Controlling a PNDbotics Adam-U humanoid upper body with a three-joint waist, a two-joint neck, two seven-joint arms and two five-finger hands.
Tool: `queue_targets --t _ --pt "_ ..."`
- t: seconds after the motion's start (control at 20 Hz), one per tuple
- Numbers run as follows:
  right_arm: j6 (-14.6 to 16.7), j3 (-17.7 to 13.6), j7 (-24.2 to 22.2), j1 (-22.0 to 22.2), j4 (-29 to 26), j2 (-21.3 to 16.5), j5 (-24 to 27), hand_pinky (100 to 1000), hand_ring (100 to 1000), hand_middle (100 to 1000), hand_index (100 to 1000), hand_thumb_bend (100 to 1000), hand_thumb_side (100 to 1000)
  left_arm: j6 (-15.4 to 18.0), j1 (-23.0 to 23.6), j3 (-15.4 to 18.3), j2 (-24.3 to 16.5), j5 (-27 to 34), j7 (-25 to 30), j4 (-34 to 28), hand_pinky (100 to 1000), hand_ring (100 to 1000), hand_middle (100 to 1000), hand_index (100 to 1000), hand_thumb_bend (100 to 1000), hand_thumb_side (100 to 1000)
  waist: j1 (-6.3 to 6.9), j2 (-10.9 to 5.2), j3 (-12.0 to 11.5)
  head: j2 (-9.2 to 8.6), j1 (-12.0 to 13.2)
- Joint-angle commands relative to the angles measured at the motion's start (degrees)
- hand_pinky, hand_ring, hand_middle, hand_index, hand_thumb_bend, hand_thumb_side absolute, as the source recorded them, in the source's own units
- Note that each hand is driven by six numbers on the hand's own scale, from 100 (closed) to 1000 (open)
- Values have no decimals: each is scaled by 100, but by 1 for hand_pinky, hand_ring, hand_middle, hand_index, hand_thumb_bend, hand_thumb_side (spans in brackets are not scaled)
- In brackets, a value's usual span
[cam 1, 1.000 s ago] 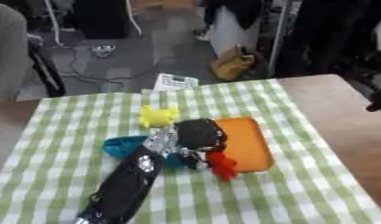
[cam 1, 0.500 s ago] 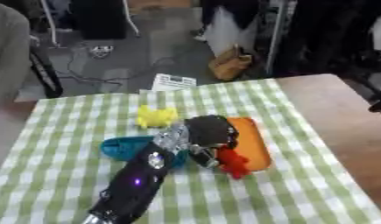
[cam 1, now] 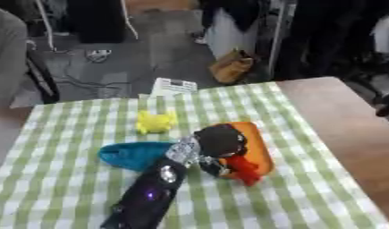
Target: Pick up objects on the table and place them in the box.
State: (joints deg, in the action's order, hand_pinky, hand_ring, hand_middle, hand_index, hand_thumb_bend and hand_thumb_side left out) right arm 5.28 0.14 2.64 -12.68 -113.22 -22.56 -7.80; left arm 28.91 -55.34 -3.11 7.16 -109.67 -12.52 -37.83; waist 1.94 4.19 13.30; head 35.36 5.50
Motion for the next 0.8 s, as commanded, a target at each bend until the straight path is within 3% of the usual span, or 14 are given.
queue_targets --t 0.05,0.35,0.45,0.5,0.55,0.6,0.65,0.7,0.75,0.8 --pt "11 -1 -30 -99 -137 -44 51 515 586 732 748 100 686 -399 -93 189 -25 107 50 -32 684 651 551 640 259 209 -129 -14 26 -86 23" --pt "11 -3 -29 -95 -137 -42 62 515 586 732 748 100 686 -767 -114 295 -93 202 116 36 681 649 551 640 256 207 -118 -3 69 -107 30" --pt "13 -3 -29 -97 -137 -40 62 516 586 732 748 100 686 -824 -109 291 -113 155 131 57 688 664 582 685 295 221 -113 -3 79 -122 29" --pt "12 -3 -31 -96 -137 -41 60 515 586 732 748 100 685 -848 -105 282 -122 105 145 69 704 692 663 746 396 247 -112 -3 82 -128 28" --pt "10 -3 -32 -95 -137 -43 59 515 586 732 748 100 685 -873 -101 275 -125 41 166 81 704 692 663 746 396 247 -112 -2 83 -132 29" --pt "9 -4 -32 -94 -137 -43 58 516 586 732 748 100 686 -898 -97 277 -129 -20 188 91 734 736 737 789 471 270 -112 -2 82 -132 30" --pt "9 -4 -32 -93 -137 -42 57 516 586 732 748 100 686 -930 -95 282 -133 -82 215 100 734 736 737 789 471 270 -112 -1 82 -132 32" --pt "8 -5 -31 -92 -137 -43 56 515 586 732 748 100 685 -964 -93 290 -138 -136 236 104 775 792 800 828 500 403 -112 -1 80 -134 30" --pt "6 -6 -30 -90 -137 -43 54 515 586 732 748 100 685 -1009 -92 297 -142 -187 253 105 775 792 800 828 500 403 -112 -1 79 -134 30" --pt "5 -7 -28 -88 -137 -43 54 515 586 732 748 100 686 -1055 -92 306 -148 -234 266 104 851 879 875 874 551 558 -111 -2 76 -134 29"
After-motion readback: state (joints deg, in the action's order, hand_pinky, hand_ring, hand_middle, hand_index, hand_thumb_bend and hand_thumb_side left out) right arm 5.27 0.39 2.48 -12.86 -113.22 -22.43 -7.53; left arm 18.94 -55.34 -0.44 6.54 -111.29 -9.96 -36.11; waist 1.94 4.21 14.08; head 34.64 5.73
